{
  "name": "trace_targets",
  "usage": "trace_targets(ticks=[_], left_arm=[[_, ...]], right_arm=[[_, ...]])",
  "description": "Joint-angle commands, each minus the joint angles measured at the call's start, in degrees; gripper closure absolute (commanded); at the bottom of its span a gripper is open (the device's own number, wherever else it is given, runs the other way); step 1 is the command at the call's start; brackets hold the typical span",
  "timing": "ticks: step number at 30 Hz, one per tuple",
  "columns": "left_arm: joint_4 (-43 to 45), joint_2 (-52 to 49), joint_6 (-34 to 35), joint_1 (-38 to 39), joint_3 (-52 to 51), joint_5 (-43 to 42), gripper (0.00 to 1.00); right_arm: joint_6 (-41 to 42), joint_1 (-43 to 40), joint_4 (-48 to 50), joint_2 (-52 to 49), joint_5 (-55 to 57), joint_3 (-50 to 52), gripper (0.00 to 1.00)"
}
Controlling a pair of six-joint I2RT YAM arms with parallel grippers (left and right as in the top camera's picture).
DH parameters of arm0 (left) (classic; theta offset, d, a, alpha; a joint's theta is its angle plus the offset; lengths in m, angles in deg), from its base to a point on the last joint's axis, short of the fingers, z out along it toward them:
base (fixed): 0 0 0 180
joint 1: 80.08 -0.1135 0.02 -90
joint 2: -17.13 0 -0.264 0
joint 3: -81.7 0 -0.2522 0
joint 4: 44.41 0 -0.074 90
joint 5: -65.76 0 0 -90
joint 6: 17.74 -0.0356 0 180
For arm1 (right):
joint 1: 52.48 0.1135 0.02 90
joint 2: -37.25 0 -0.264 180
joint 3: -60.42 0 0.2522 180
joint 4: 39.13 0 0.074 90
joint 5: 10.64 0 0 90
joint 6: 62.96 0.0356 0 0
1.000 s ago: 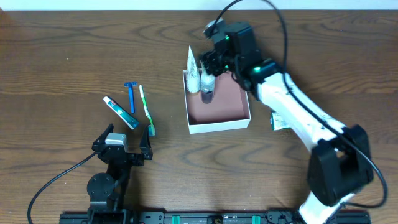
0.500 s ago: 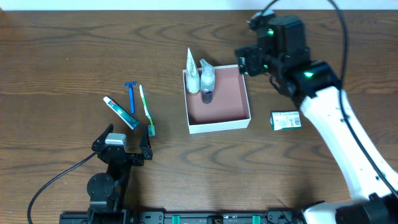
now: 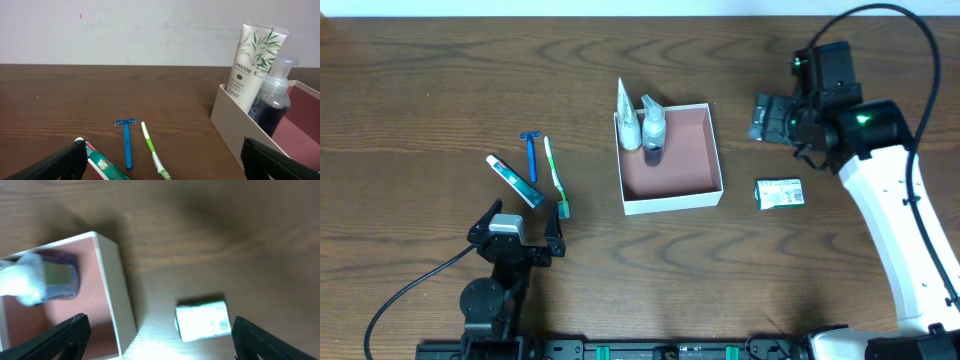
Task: Pack container
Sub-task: 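Move the right gripper down to the Dettol soap bar and grasp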
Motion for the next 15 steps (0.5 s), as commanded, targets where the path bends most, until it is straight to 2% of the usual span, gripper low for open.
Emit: trace_targets(ticks=[1,6,15], left_arm=[[-1.66,0.35,0.02,0.22,-1.16,0.07,0.02],[-1.66,0.35,0.02,0.22,-1.16,0.07,0.02],[-1.66,0.35,0.02,0.22,-1.16,0.07,0.02]], right_arm=[[4.39,-1.38,-1.79,0.26,1.7,-0.63,0.09],[7.58,-1.62,-5.2,-0.57,5.11,0.42,0.08],[9.05,-1.66,-1.01,-2.25,5.27,7.34,0.08]])
